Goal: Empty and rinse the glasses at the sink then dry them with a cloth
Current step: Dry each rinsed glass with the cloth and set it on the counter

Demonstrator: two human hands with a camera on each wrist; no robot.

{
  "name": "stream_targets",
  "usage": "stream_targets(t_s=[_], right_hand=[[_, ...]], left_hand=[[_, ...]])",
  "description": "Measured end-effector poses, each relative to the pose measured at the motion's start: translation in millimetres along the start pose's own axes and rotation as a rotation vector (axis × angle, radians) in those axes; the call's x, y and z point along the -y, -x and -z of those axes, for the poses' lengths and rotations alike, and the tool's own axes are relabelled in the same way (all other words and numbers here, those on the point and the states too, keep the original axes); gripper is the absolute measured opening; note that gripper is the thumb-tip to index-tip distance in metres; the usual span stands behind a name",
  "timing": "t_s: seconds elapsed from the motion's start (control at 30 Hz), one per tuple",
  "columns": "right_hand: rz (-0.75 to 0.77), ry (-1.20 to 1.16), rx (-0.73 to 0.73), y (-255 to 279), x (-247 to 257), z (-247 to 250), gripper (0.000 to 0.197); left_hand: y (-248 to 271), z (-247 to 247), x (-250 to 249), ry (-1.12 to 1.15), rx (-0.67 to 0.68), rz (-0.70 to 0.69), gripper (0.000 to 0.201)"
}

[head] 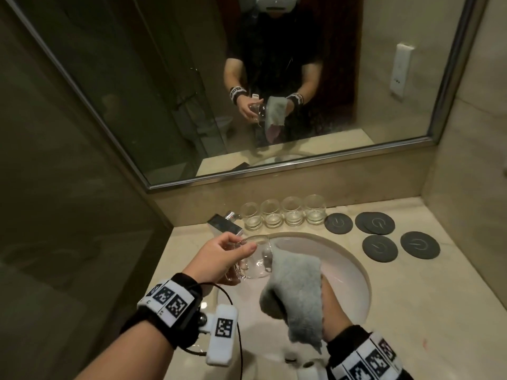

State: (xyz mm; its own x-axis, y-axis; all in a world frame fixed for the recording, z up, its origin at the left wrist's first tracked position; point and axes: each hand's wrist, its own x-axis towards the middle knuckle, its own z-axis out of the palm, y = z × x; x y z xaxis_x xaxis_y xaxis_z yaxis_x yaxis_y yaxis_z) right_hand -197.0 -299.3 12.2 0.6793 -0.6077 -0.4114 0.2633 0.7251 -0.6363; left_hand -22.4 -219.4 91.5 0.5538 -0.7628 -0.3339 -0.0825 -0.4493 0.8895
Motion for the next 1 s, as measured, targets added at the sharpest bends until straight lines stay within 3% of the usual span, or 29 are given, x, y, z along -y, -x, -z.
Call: stream_targets(t_s=[0.1, 0.13, 0.27, 0.4, 0.47, 0.57, 0.67, 0.8, 0.93, 1.0], right_hand=[[0.046, 0.110, 0.122, 1.7, 1.6, -4.3, 0.038], [0.115, 0.305, 0.133, 1.7, 0.6, -5.2, 0.037], [0.235, 0.354, 0.119, -2.4, -2.7, -1.2, 0.015], [0.400, 0.468, 0.194, -0.5, 13.2, -5.8, 0.024], [0.469, 0.591, 0.230, 0.7, 16.3, -5.3, 0.028], [0.397, 0.706, 0.293, -0.9, 6.7, -0.6, 0.046], [0.402, 0.688, 0.368, 2.2, 2.2, -9.1, 0.027], [0.574, 0.804, 0.457, 7.7, 12.4, -25.8, 0.017], [0.628, 0.884, 0.500, 15.6, 18.9, -24.3, 0.031], [0.623, 0.858, 0.506, 17.6, 21.2, -22.0, 0.032]], left_hand=[[4.2, -6.8, -2.6, 0.036, -0.016, -0.003, 0.056], [6.1, -9.3, -3.7, 0.049, -0.015, -0.005, 0.053], [11.5, -14.9, -6.3, 0.097, -0.020, -0.044, 0.051], [20.2, -11.1, -9.8, 0.252, -0.009, -0.059, 0.042], [25.5, -11.3, -12.1, 0.224, -0.005, -0.132, 0.042], [31.5, -12.5, -16.8, 0.041, 0.020, -0.260, 0.038], [33.2, -9.2, -18.4, -0.082, 0.055, -0.331, 0.032], [36.4, -1.5, -12.8, -0.002, 0.017, -0.231, 0.020], [38.1, 1.4, -0.4, 0.053, 0.035, -0.034, 0.052], [39.4, -4.1, 0.1, 0.125, 0.045, -0.064, 0.054]])
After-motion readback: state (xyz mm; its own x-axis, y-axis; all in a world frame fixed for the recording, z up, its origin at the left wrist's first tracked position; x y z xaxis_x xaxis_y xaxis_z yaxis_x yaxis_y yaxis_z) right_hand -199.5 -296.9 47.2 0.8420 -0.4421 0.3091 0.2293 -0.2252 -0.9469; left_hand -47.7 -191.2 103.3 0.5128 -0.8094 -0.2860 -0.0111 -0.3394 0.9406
